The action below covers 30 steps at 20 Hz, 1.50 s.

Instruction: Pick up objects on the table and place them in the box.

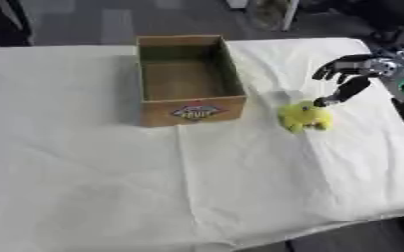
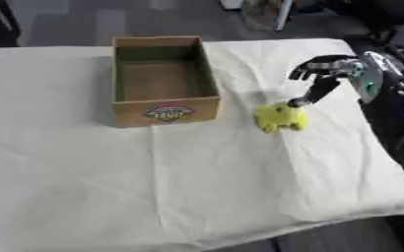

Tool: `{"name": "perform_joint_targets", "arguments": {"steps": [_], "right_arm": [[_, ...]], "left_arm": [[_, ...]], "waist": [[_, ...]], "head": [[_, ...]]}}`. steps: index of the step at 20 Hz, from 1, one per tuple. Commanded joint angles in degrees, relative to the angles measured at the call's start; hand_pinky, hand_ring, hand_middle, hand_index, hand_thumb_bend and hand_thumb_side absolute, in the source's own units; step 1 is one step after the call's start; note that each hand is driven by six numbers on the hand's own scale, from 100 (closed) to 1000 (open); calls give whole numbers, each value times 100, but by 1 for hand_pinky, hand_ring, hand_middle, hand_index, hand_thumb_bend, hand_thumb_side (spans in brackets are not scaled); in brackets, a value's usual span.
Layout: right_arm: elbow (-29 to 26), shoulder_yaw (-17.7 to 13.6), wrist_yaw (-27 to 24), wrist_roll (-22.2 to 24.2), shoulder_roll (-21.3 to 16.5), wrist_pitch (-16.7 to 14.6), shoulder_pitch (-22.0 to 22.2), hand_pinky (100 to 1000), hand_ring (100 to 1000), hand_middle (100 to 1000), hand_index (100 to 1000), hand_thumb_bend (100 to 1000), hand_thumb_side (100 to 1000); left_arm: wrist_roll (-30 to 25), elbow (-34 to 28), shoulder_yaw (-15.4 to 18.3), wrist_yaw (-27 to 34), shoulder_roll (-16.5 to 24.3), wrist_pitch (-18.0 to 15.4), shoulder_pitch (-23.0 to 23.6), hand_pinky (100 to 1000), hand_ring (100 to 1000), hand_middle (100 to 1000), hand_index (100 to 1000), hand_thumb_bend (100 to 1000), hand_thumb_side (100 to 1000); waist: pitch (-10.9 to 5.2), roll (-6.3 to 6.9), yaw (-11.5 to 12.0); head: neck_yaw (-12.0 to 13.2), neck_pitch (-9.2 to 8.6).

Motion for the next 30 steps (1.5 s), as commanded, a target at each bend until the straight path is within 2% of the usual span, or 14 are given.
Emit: {"name": "perform_joint_targets", "arguments": {"steps": [1, 20, 22, 23, 24, 30], "right_arm": [[-2, 1, 71, -60, -117, -19, -69, 815, 918, 870, 914, 451, 397], [101, 35, 325, -93, 55, -100, 23, 814, 916, 862, 908, 450, 401], [47, 35, 274, -92, 10, -120, 54, 814, 916, 861, 908, 451, 404], [18, 36, 248, -88, -9, -125, 62, 815, 916, 863, 908, 445, 482], [-30, 40, 225, -88, -32, -137, 65, 815, 915, 860, 908, 452, 411], [-621, 59, -180, -14, -208, -225, 174, 812, 911, 854, 907, 454, 413]], "left_arm": [[-14, -82, 33, 5, 74, -2, -82, 614, 785, 582, 719, 325, 588], [-21, -88, 36, 6, 53, -4, -97, 614, 787, 582, 720, 323, 590], [-20, -87, 39, 8, 58, -4, -95, 614, 787, 583, 720, 323, 590], [-18, -86, 41, 8, 61, -4, -93, 614, 787, 583, 720, 323, 589], [-15, -85, 44, 9, 64, -4, -91, 614, 787, 583, 720, 324, 588], [-4, -74, 58, 5, 89, -4, -65, 614, 788, 583, 720, 324, 588]], "waist": [[-53, 12, 3], [-19, 31, 14], [-30, 21, 9], [-35, 18, 7], [-44, 12, 3], [-86, -23, -49]], "head": [[-30, 34], [-52, 34], [-47, 34], [-45, 34], [-41, 34], [12, 34]]}}
